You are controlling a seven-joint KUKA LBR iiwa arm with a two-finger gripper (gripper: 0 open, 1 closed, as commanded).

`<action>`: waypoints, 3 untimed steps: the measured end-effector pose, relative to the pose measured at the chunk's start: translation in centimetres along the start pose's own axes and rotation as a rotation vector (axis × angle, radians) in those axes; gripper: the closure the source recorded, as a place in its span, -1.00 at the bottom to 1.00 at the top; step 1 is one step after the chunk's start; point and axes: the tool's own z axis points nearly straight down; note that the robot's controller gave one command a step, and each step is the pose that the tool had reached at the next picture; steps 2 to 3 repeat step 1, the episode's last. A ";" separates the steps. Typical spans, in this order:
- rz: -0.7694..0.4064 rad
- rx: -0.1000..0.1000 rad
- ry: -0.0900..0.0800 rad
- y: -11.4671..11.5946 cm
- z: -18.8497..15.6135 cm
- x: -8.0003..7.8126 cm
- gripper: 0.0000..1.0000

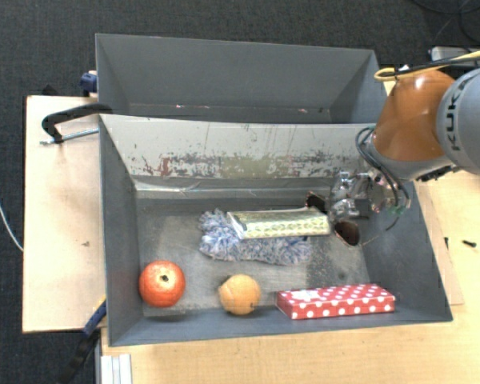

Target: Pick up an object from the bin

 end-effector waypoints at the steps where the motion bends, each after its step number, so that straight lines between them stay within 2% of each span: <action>1: -0.037 0.001 -0.001 0.4 -16.8 0.3 1.00; 3: -0.037 0.001 -0.001 0.4 -16.8 0.3 1.00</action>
Offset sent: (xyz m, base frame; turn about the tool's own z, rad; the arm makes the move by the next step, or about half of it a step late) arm 0.0000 0.0000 0.0000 0.0000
